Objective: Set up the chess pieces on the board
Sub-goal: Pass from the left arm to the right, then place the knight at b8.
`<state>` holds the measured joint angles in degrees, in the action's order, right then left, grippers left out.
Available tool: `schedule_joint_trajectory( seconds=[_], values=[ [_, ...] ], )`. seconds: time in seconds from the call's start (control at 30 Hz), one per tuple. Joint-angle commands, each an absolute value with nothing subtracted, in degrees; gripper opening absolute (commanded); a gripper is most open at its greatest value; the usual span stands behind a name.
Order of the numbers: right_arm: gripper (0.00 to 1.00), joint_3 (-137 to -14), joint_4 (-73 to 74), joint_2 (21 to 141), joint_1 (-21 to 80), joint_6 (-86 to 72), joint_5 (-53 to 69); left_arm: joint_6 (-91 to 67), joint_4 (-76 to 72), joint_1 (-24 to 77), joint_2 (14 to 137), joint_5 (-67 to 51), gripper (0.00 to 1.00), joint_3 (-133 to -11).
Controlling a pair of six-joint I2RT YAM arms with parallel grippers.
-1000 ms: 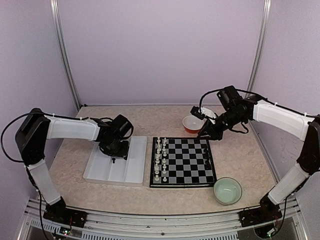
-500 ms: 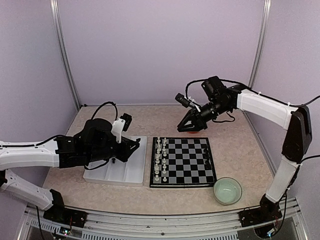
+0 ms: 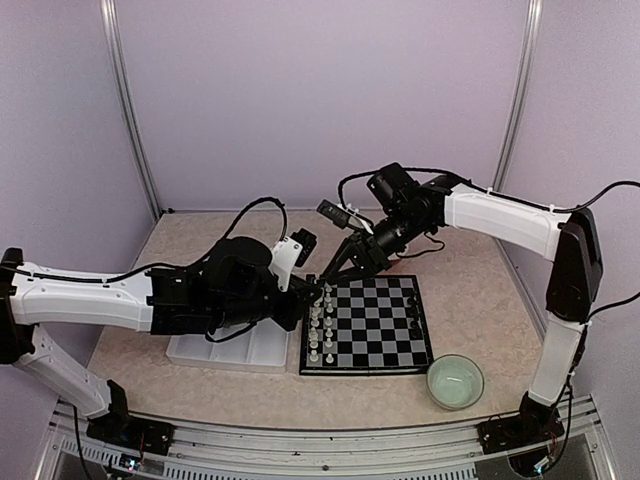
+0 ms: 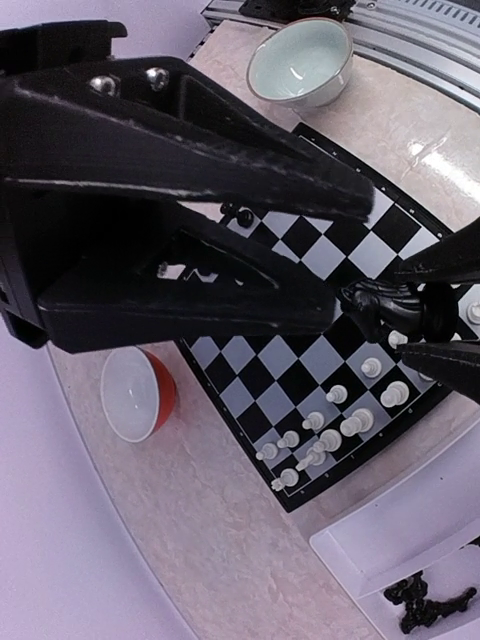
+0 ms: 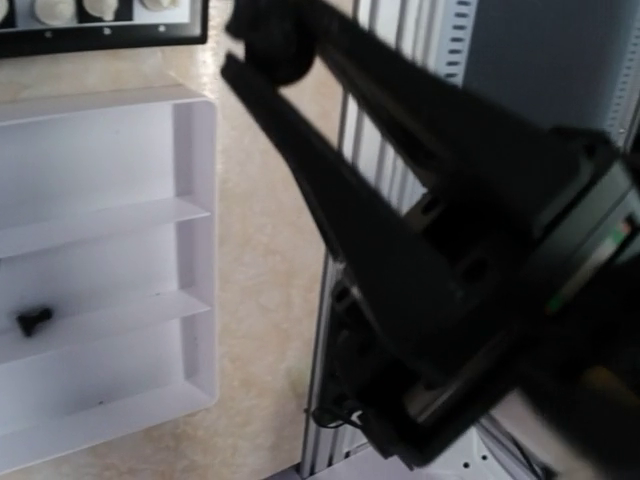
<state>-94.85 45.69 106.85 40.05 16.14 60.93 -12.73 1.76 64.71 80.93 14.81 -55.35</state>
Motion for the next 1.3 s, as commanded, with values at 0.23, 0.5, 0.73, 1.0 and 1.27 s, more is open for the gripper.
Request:
schedule_joint_trajectory(
  seconds=[0.23, 0.5, 0.73, 1.0, 1.27],
  values=[
    [0.21, -95.81, 45.86, 109.93, 41.48, 13.02, 64.41, -9.60, 2.22, 66.80, 83.96, 18.12, 0.12, -60.36],
    [0.00, -95.27, 44.94, 109.58, 41.42, 12.67, 63.84, -9.15, 2.33, 66.90, 84.96, 18.28, 0.23, -60.90],
    [0.00, -95.88, 50.57, 105.89, 37.31, 22.34, 46.23, -9.56, 4.90, 66.97, 84.03, 20.99, 0.45, -59.11],
    [0.00, -85.12, 51.35, 96.46, 33.37, 37.76, 10.75, -11.83, 4.22, 66.21, 80.84, 24.08, 0.46, -55.93],
    [0.00, -86.17, 53.86, 99.90, 25.68, 40.62, 4.37, -12.37, 3.86, 66.05, 84.21, 22.99, 0.46, -56.96]
  ],
)
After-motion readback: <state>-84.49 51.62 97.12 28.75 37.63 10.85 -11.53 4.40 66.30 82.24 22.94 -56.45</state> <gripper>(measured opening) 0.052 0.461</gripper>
